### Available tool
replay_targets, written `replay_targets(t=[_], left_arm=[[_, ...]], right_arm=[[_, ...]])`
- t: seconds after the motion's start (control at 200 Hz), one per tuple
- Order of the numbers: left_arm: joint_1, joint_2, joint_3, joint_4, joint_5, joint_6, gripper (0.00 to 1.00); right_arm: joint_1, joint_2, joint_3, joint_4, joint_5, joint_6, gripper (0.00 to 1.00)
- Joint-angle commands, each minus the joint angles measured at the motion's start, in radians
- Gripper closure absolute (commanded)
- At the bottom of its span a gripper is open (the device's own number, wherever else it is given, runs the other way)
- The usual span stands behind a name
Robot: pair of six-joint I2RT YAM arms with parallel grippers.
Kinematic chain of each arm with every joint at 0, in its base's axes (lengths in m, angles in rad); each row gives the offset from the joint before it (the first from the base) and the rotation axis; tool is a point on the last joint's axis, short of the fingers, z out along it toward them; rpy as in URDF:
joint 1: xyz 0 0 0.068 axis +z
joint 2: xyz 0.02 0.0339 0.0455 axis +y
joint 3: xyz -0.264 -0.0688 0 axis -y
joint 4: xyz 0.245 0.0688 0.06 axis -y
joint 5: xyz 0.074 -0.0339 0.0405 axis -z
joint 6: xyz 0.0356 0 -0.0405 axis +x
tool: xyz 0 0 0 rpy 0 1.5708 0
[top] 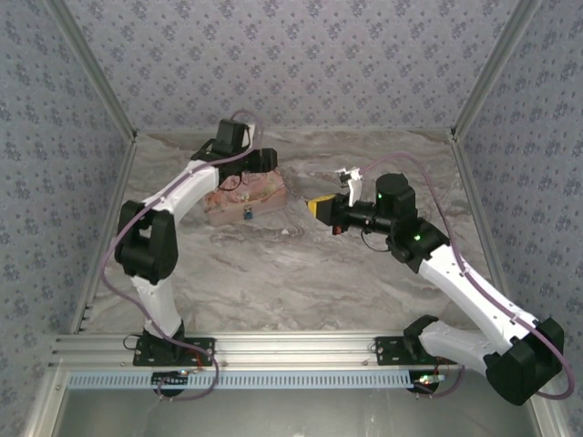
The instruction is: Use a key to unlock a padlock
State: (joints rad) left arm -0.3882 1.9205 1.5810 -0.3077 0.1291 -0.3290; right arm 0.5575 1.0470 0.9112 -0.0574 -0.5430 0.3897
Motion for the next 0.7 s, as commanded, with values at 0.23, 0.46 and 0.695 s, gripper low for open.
replay_targets(t=[0.23,0.46,0.695], left_arm=[[-0.029,0.199,0.234,-0.182,-0.023,0.025,0.19],[-0.065,0.216,0.2,-0.196,-0.008,0.024,0.2],[-0.146,0.19,0.148,-0.178,0.011,0.022,0.21]], right_arm=[[-0.02,-0.039,0.002,-0.101,0.048,-0.041,1.0],[-0.054,-0.061,0.006,-0.156,0.059,-0.049,1.0],[-0.145,-0.11,-0.002,-0.229,0.052,-0.054,1.0]])
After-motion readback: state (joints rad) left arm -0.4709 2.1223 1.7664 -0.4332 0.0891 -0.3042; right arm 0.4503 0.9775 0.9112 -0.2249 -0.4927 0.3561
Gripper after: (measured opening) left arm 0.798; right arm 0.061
